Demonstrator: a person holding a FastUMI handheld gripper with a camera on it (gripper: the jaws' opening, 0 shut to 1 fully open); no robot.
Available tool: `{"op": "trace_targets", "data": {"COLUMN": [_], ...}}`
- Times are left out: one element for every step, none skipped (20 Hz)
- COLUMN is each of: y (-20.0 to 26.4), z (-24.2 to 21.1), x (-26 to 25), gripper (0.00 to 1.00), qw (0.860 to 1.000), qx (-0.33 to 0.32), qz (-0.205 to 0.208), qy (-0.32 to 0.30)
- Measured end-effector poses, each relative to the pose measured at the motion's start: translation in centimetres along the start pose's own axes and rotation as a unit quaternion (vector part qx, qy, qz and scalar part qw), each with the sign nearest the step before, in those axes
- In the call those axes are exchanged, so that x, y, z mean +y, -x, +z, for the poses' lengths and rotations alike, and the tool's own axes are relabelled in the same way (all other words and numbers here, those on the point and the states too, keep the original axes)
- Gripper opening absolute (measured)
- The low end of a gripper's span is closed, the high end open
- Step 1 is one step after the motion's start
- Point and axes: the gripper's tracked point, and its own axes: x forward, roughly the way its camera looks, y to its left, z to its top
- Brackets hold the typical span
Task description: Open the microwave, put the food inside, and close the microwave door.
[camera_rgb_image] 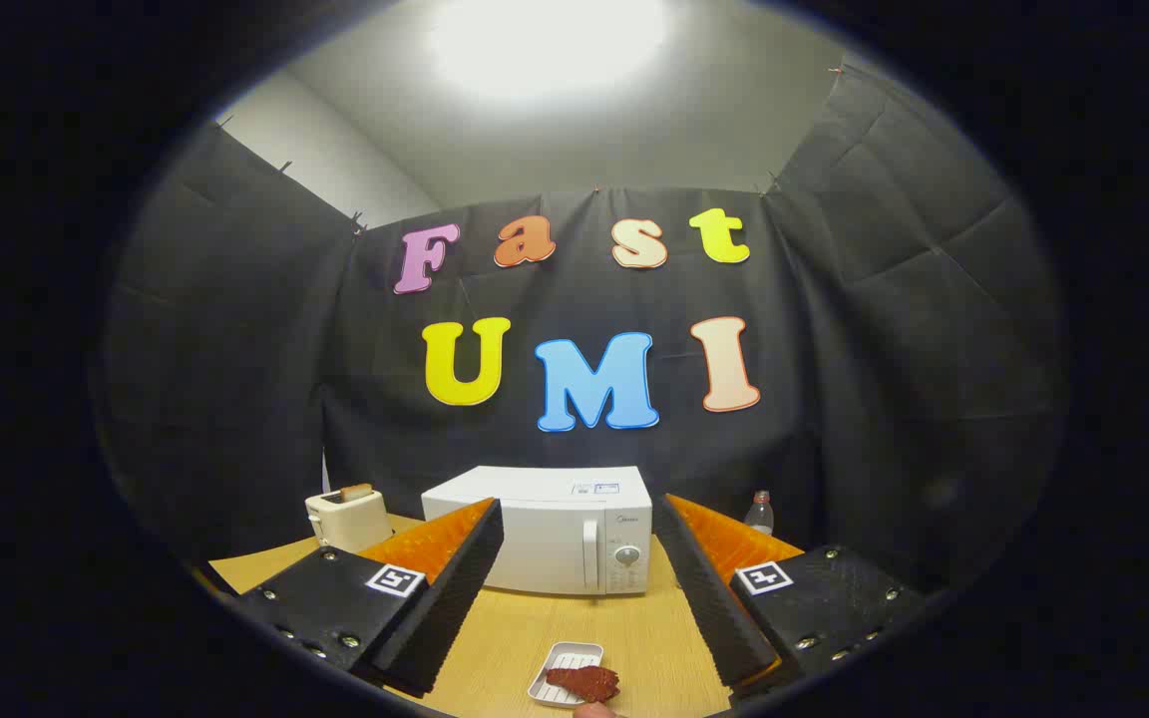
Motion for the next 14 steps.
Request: {"op": "trace_targets", "data": {"y": [0.1, 0.3, 0.3, 0.3, 0.3, 0.3, 0.2, 0.2, 0.0, -0.2, -0.5, -0.8, -1.3, -1.6], "z": [0.0, 0.0, 0.1, -0.1, -0.1, -0.3, -0.3, -0.3, -0.2, -0.1, -0.1, -0.1, -0.1, -0.1], "x": [-0.1, -0.4, -0.7, -1.0, -1.2, -1.3, -1.4, -1.6, -1.7, -1.9, -2.0, -2.0, -2.2, -2.2], "gripper": [0.98, 0.98, 0.98, 0.98, 0.98, 0.98, 0.98, 0.98, 0.98, 0.98, 0.98, 0.98, 0.98, 0.98], "qw": [1.000, 1.000, 1.000, 1.000, 1.000, 1.000, 1.000, 1.000, 1.000, 1.000, 1.000, 1.000, 1.000, 1.000], "qx": [0.000, -0.002, -0.003, -0.003, -0.002, 0.001, 0.002, 0.002, 0.000, -0.001, -0.002, -0.001, 0.000, 0.001], "qz": [-0.001, -0.004, -0.007, -0.010, -0.013, -0.013, -0.014, -0.015, -0.016, -0.016, -0.016, -0.016, -0.018, -0.018], "qy": [-0.001, 0.001, 0.004, 0.007, 0.006, 0.002, -0.001, -0.001, 0.000, 0.001, 0.003, 0.004, 0.002, -0.003]}}
